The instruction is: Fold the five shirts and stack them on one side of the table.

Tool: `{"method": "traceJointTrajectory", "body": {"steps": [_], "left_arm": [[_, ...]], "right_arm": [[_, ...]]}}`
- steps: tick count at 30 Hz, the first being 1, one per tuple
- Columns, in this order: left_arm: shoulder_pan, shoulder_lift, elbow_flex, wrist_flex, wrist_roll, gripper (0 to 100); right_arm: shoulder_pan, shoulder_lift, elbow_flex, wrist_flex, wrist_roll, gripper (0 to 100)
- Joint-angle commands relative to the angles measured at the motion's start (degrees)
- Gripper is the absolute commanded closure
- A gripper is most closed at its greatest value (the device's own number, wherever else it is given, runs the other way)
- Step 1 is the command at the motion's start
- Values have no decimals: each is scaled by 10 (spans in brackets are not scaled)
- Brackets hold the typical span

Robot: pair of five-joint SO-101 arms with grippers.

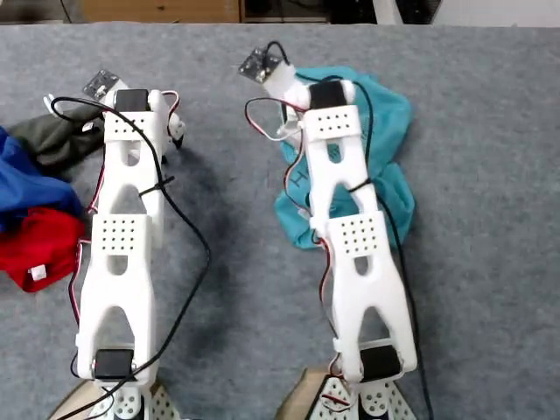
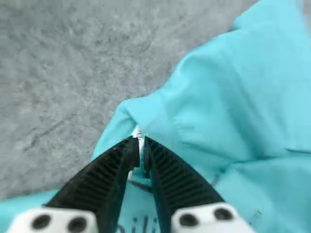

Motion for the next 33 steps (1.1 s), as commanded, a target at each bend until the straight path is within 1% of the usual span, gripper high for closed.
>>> {"method": "traceJointTrajectory", "body": {"steps": [1, 4, 7, 10, 12, 17, 19, 21, 24, 26, 29, 32, 33], "left_arm": [[-9, -6, -25, -10, 1, 878], [-9, -6, -25, -10, -9, 926], [-4, -6, -25, -10, -58, 957], [4, -6, -25, -7, -76, 981], [4, -6, -25, -6, -76, 981], [2, -6, -25, -5, -76, 980], [1, -6, -25, -5, -76, 980], [0, -6, -25, -5, -76, 981], [0, -6, -25, -4, -76, 981], [-1, -6, -25, -4, -76, 981], [-1, -6, -25, -4, -76, 981], [-1, -6, -25, -4, -76, 981], [-1, -6, -25, -4, -76, 981]], "right_arm": [[4, -37, -95, 46, -22, 994], [4, -114, -80, 77, -24, 994], [8, -175, -79, 93, -34, 994], [10, -174, -51, 88, -51, 990], [1, -141, -7, 55, -60, 942], [-30, -50, 79, -21, -57, 740], [-41, -19, 88, -38, -56, 691], [-40, 1, 82, -41, -56, 673], [-32, 11, 67, -40, -56, 696], [-29, 15, 67, -45, -55, 736], [-29, 20, 67, -49, -55, 838], [-29, 19, 63, -53, -55, 975], [-29, 17, 63, -55, -55, 998]]}}
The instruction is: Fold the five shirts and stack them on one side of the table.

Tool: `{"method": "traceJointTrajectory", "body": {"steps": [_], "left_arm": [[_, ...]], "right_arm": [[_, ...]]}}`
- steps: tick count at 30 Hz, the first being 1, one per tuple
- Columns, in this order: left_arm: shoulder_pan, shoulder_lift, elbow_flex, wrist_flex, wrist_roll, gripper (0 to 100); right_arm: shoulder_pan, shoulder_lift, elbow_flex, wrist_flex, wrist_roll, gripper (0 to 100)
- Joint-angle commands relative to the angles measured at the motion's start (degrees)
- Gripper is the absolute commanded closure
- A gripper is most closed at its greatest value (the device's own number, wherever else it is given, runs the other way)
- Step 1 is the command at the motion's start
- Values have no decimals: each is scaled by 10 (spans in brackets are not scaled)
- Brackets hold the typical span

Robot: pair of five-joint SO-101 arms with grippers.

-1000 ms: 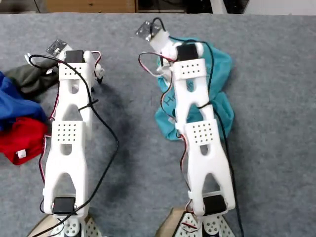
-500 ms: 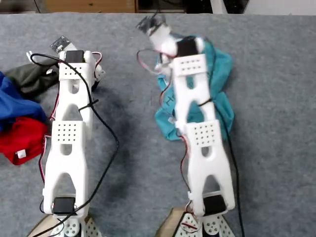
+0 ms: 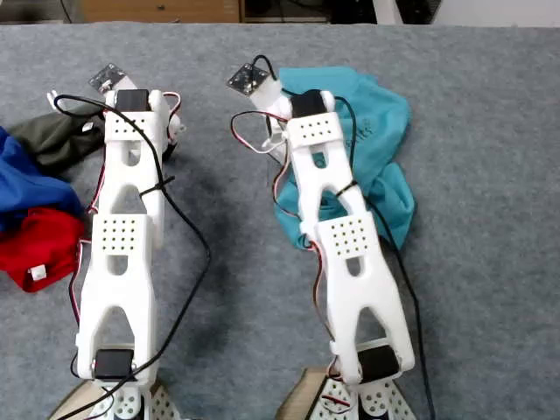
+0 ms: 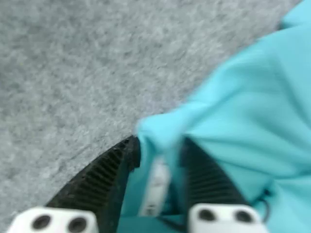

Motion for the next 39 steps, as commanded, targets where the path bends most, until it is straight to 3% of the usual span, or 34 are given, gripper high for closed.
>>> {"method": "traceJointTrajectory", "body": {"steps": [1, 8, 13, 28, 31, 39], "left_arm": [[-2, -6, -25, -4, -5, 981], [0, -6, -25, -4, -5, 981], [0, -6, -25, -4, -5, 981], [21, -20, -54, 20, -8, 980], [19, -40, -126, 63, -39, 981], [4, -152, -120, 87, -146, 980]], "right_arm": [[4, -11, -25, -9, -4, 985], [0, -68, -174, 103, -6, 995], [13, -188, -163, 152, -8, 995], [50, -589, -166, 136, -91, 994], [51, -611, -167, 139, -91, 993], [133, -651, -144, 157, -110, 993]]}}
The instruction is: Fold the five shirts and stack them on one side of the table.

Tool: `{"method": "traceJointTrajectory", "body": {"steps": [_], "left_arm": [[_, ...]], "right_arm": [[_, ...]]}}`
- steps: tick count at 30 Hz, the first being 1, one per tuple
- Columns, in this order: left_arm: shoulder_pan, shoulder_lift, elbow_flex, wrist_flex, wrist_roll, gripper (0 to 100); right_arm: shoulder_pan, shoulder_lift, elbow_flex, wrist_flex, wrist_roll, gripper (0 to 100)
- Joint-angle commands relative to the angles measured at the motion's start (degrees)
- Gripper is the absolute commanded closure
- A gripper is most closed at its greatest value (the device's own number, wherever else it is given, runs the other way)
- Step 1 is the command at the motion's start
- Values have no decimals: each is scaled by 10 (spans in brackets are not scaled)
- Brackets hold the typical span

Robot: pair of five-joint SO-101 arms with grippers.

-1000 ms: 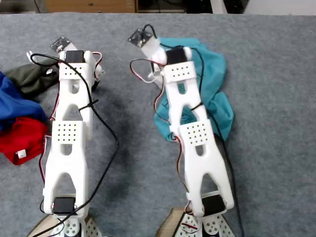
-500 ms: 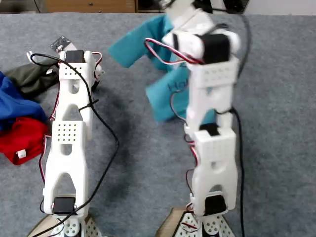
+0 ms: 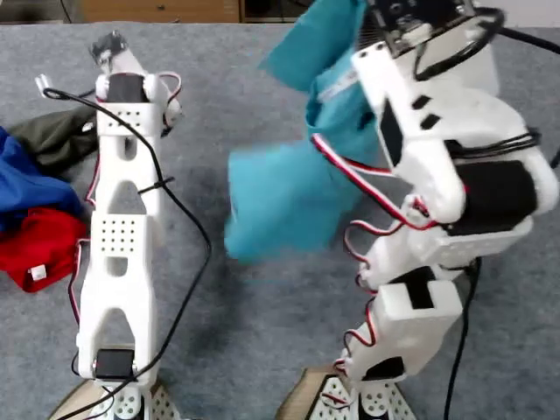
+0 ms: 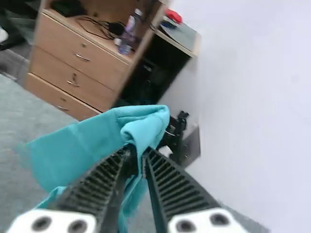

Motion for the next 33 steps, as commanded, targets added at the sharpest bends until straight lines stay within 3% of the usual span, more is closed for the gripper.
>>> {"method": "traceJointTrajectory", "body": {"steps": [1, 11, 14, 20, 26, 33], "left_arm": [[-11, -88, -27, 10, -52, 981], [-11, -283, 76, 11, -171, 981], [0, -357, 152, 11, -173, 980], [100, -478, 382, 11, -171, 979], [195, -484, 530, 2, -173, 979], [227, -408, 607, -55, -171, 979]], "right_arm": [[42, -63, 35, 13, -33, 993], [68, -286, 465, 11, -42, 992], [105, -304, 560, 4, -42, 992], [231, -279, 715, -74, -40, 970], [308, -211, 884, -165, 57, 927], [429, -112, 1022, -345, 138, 927]]}}
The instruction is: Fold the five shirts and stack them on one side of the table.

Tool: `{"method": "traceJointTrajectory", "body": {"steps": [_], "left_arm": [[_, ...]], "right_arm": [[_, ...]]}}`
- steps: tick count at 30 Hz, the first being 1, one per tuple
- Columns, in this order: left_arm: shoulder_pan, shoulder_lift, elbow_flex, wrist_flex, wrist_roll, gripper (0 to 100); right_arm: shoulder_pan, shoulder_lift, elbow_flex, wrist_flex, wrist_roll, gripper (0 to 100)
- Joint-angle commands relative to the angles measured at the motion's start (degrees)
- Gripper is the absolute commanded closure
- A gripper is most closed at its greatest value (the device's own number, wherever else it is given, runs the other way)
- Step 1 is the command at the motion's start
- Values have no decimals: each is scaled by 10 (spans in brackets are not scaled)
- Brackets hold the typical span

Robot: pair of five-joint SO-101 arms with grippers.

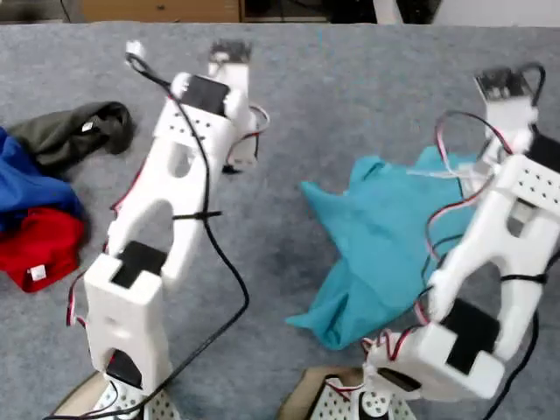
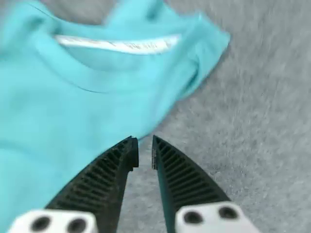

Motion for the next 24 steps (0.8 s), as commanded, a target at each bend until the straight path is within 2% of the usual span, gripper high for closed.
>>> {"method": "traceJointTrajectory", "body": {"steps": [1, 4, 7, 9, 13, 15, 19, 24], "left_arm": [[18, 26, 2, -12, -4, 979], [25, 63, -2, -14, -4, 979], [26, 76, 0, -11, -8, 981], [23, 76, 4, -11, -18, 981], [24, 70, -12, 35, -105, 981], [13, 52, -12, 47, -97, 981], [-13, -11, 6, 48, -74, 981], [-17, -129, 111, 46, -73, 981]], "right_arm": [[67, 40, 34, -88, 42, 927], [101, 74, 35, -93, 97, 926], [88, 77, 33, -59, 132, 925], [44, 66, 18, -14, 137, 924], [-82, 57, -43, 80, 133, 924], [-148, 65, -80, 105, 105, 919], [-248, 118, -151, 116, 56, 832], [-307, 243, -224, 120, 21, 789]]}}
